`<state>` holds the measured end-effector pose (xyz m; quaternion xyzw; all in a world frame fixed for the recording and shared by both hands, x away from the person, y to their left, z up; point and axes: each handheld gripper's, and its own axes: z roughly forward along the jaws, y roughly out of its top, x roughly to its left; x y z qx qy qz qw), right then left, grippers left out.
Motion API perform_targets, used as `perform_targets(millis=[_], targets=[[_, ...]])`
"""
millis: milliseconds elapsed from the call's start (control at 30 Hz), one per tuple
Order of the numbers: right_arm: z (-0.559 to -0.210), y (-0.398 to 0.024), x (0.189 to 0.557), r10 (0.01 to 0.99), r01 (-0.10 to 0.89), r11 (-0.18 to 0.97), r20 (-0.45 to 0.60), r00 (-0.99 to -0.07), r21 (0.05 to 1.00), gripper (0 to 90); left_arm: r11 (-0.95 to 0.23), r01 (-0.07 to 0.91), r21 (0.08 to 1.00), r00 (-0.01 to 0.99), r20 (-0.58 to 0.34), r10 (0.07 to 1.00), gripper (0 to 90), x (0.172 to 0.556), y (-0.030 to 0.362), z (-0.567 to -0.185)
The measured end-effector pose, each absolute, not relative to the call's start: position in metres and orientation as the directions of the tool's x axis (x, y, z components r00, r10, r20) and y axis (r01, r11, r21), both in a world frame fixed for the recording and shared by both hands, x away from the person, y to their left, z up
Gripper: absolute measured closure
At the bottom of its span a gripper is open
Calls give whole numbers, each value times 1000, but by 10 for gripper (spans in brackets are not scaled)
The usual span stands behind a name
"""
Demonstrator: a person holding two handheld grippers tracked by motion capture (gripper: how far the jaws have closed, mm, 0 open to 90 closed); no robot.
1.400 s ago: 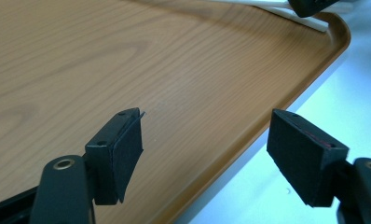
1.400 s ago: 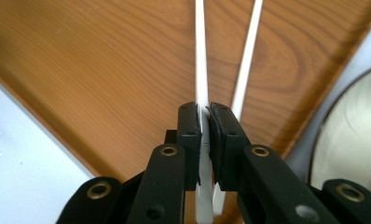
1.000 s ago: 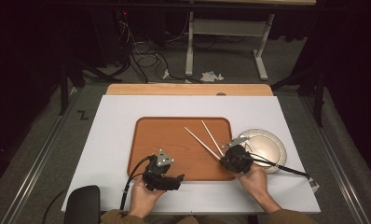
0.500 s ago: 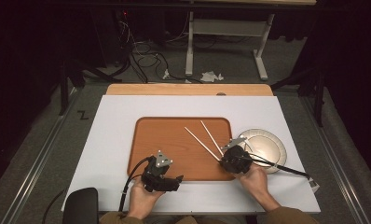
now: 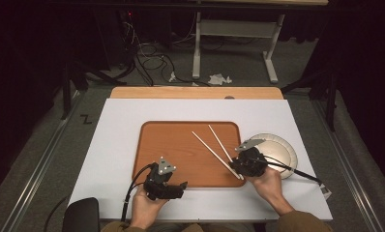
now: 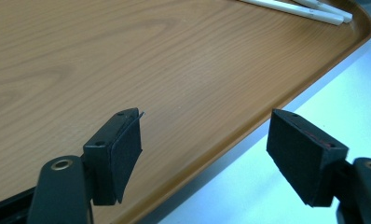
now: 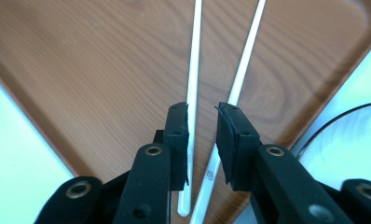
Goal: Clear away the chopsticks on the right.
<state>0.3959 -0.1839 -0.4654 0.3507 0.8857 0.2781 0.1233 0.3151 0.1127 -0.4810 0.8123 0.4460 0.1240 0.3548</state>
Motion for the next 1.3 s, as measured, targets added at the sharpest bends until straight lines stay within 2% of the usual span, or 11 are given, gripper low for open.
perform_targets(millis=[667,1300], targets=[[-435,-219,372,672,476,535,-10,-741,698,672,-331,614,716,568,-109,816,265,312,115,-476],[-437,-255,348,706,501,497,5,-708,708,643,-351,592,726,601,-108,792,265,319,108,-475]])
